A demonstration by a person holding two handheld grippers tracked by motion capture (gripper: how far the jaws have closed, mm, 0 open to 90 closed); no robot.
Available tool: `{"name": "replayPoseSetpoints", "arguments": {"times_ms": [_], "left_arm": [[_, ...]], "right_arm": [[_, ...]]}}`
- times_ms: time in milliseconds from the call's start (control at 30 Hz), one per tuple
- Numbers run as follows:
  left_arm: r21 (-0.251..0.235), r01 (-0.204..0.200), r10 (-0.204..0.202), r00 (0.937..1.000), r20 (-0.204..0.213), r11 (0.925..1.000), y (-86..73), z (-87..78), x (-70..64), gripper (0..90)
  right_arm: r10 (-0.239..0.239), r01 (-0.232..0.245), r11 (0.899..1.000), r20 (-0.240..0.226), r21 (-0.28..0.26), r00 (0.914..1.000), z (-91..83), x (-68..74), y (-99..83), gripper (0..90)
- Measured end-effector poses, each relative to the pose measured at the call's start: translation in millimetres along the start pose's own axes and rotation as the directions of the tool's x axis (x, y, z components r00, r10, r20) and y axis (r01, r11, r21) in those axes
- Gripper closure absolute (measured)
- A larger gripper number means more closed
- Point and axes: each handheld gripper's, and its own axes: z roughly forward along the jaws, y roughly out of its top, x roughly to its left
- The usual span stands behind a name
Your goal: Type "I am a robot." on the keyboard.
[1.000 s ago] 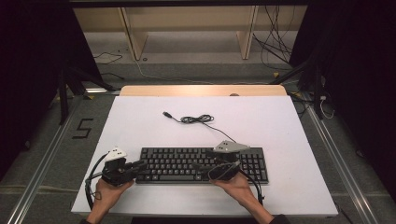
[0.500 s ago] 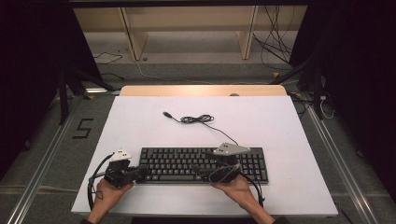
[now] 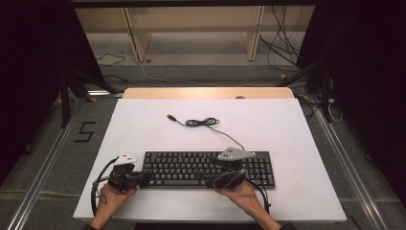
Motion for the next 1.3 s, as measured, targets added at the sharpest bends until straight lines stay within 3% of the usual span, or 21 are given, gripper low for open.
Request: {"name": "replayPoseSetpoints", "arguments": {"times_ms": [267,433,633,1000,1300], "left_arm": [[-0.085,0.004,-0.002,0.9999,0.016,0.9963,4.3,-7.6,-3.8,77.9],[-0.138,0.038,-0.032,0.9985,0.044,0.9897,6.6,-10.7,-4.5,60.0],[-0.204,0.045,-0.029,0.9963,0.08,0.9778,9.3,-12.7,-8.8,48.8],[-0.212,0.047,-0.028,0.9953,0.092,0.9762,13.7,-4.4,-14.2,34.2],[-0.23,0.054,-0.031,0.9944,0.101,0.9716,14.8,-4.4,-14.6,34.4]], "right_arm": [[0.001,-0.001,1.0,0.0,-0.007,1.0,-0.4,0.1,0.2,29.1],[-0.002,0.002,1.0,-0.002,-0.011,1.0,-0.6,0.9,0.2,29.1],[-0.005,0.005,1.0,-0.005,-0.012,1.0,-0.1,1.7,-0.1,28.8],[-0.006,0.006,1.0,-0.009,-0.015,0.9999,0.0,2.6,-0.2,28.1],[-0.008,0.008,1.0,-0.018,-0.017,0.9998,0.7,4.2,-0.6,28.5]]}}
